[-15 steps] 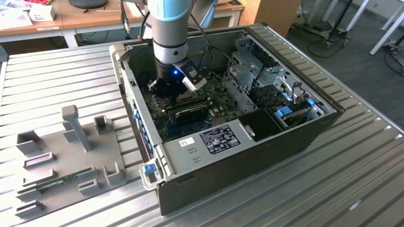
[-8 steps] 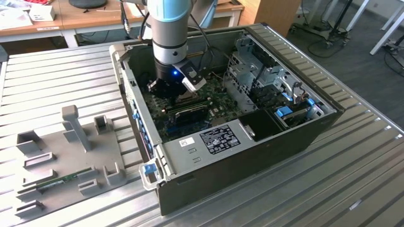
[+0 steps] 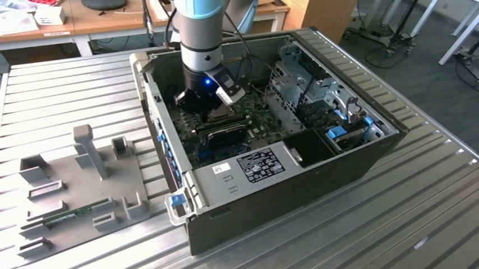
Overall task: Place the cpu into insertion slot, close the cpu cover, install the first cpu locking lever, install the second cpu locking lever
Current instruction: 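Install the second cpu locking lever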
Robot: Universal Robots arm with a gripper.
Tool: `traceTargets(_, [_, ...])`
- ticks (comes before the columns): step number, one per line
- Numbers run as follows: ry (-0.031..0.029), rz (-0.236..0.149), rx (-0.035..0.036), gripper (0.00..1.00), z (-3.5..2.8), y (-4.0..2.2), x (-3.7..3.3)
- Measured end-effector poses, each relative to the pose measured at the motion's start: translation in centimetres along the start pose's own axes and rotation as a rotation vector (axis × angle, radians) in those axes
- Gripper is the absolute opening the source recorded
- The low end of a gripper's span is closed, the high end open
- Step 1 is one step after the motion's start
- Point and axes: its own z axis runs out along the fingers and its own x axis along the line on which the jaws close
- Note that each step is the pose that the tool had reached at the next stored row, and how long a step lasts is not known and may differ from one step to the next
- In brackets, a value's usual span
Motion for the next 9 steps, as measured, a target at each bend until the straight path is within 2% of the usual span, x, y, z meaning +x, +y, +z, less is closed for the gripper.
traceTargets(6, [0.0001,0.000,0.0002,0.11,-1.66,0.12,-0.08])
traceTargets(9, [0.0000,0.000,0.0000,0.11,-1.75,0.13,-0.09])
